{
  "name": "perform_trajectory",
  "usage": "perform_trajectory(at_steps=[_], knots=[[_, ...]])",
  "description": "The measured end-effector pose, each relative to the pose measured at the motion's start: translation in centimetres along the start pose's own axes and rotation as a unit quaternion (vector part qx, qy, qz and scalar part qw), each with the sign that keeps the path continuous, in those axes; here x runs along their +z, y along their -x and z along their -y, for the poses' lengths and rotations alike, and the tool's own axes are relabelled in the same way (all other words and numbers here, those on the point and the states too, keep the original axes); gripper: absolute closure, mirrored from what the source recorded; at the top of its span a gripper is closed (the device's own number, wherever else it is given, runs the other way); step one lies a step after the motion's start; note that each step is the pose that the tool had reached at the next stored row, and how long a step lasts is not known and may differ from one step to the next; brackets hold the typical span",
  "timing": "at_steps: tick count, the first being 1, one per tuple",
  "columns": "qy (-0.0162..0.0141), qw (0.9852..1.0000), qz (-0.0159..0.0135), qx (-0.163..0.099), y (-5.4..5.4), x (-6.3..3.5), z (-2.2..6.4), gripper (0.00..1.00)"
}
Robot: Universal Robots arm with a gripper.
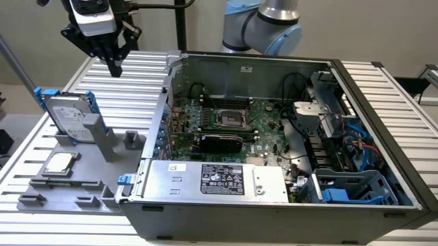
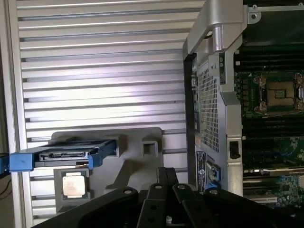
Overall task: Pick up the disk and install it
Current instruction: 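Reach for the disk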
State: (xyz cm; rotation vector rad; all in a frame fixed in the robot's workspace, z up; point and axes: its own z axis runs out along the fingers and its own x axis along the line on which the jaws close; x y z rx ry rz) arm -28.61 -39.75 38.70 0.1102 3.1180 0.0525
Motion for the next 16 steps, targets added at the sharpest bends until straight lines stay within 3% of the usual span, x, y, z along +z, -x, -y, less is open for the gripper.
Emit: perform_trajectory(at_steps=[9,16], knots=[[-0.008,1.0,0.0006,0.0,-4.1,0.52,-0.46,0.89],[-0.0158,0.9999,0.0011,0.0,-7.4,0.96,-0.89,0.89]])
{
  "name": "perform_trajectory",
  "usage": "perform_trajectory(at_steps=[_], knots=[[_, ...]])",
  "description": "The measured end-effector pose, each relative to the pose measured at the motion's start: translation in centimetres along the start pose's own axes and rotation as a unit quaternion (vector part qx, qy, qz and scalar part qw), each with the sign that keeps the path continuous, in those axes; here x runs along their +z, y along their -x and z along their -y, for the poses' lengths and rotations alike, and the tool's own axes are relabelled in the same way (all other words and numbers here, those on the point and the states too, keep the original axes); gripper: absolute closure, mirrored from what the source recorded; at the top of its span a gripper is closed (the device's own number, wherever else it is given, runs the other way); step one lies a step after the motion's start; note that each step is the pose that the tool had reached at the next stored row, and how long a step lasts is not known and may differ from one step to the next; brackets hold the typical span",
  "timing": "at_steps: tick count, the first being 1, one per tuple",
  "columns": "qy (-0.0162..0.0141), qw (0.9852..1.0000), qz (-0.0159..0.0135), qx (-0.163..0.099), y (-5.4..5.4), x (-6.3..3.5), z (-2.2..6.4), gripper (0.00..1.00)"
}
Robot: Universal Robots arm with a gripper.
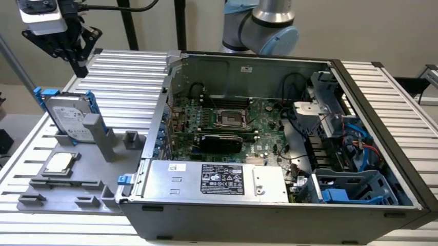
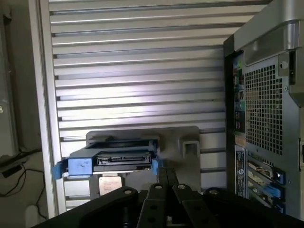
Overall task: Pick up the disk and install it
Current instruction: 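Reach for the disk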
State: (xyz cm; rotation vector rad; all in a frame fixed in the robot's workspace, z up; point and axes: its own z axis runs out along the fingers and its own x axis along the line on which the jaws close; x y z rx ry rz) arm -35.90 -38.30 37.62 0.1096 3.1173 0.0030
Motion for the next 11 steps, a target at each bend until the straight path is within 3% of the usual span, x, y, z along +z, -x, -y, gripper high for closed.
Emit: perform_trajectory(at_steps=[11], knots=[[-0.0119,0.9999,0.0003,0.0,-5.0,0.44,-0.52,0.89]])
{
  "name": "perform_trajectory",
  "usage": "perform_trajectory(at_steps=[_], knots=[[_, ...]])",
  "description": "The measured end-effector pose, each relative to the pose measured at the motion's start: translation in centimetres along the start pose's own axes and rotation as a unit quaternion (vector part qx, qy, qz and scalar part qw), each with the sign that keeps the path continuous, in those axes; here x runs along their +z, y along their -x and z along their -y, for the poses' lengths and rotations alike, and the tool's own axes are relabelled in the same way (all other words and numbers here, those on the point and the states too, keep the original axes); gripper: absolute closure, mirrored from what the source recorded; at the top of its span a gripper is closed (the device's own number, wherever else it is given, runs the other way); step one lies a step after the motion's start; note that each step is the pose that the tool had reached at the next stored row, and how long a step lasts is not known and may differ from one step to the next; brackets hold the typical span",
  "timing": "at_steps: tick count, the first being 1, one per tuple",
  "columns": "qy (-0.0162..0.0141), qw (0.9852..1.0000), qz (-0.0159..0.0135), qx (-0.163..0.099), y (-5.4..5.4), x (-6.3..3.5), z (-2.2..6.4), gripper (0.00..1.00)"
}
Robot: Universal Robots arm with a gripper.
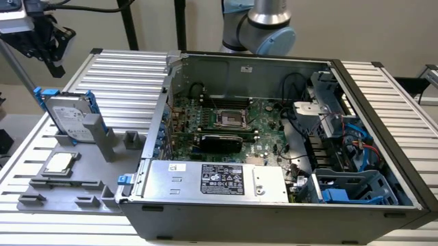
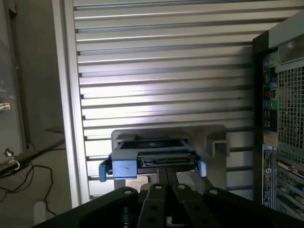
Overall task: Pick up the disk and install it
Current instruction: 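Reach for the disk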
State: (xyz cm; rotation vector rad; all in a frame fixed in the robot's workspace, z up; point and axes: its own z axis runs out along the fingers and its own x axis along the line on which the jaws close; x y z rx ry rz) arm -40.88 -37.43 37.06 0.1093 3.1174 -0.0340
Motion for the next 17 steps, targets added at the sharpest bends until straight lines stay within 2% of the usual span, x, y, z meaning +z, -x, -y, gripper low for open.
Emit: perform_trajectory(at_steps=[5,8,17], knots=[[-0.0055,1.0,-0.0015,0.0,-2.3,0.1,-0.13,0.89],[-0.0069,1.0,-0.0038,0.0,-3.6,0.09,-0.11,0.89],[-0.0073,1.0,-0.0038,0.0,-3.8,0.08,-0.1,0.89]])
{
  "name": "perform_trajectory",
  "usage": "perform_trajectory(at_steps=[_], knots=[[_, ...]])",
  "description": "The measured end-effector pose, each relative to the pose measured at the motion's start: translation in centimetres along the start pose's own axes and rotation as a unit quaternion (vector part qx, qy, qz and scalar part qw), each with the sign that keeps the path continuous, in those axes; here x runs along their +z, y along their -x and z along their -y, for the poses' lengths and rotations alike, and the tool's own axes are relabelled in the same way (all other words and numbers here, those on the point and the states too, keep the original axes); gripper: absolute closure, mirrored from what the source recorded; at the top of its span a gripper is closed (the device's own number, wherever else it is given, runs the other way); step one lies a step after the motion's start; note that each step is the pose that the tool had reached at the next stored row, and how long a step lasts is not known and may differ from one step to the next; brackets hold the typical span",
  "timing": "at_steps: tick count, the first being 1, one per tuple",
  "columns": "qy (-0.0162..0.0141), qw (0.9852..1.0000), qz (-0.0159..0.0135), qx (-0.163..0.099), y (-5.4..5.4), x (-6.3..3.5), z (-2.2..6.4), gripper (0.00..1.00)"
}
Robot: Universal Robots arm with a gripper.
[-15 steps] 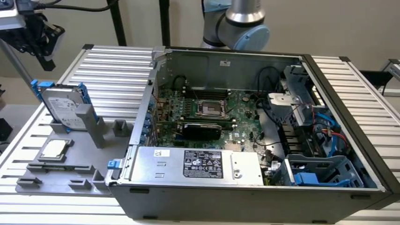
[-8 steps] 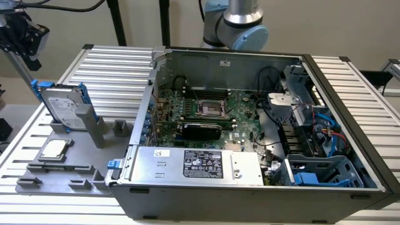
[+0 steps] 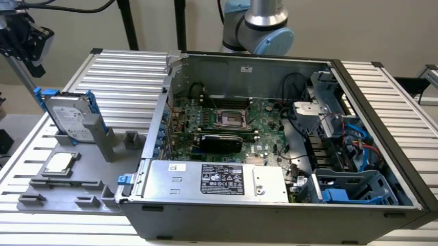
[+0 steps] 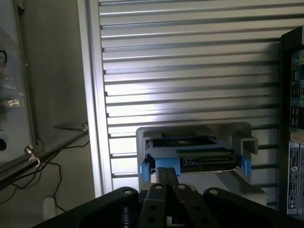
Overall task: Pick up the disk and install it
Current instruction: 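Reach for the disk, then pick up the disk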
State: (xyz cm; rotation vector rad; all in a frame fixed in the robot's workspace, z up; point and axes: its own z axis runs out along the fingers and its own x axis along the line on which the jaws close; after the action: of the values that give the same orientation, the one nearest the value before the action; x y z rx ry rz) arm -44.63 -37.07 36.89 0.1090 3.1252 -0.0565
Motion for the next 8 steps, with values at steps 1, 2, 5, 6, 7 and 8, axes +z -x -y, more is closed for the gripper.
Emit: perform_trajectory(at_steps=[1,2,5,6,7,8], knots=[[0.0,1.0,0.0,0.0,0.0,0.0,0.0,0.89],[0.0,1.0,0.0,0.0,0.0,0.0,0.0,0.89],[0.0,1.0,0.0,0.0,0.0,0.0,0.0,0.89],[0.0,1.0,0.0,0.0,0.0,0.0,0.0,0.89],[0.0,1.0,0.0,0.0,0.0,0.0,0.0,0.89],[0.0,1.0,0.0,0.0,0.0,0.0,0.0,0.89]])
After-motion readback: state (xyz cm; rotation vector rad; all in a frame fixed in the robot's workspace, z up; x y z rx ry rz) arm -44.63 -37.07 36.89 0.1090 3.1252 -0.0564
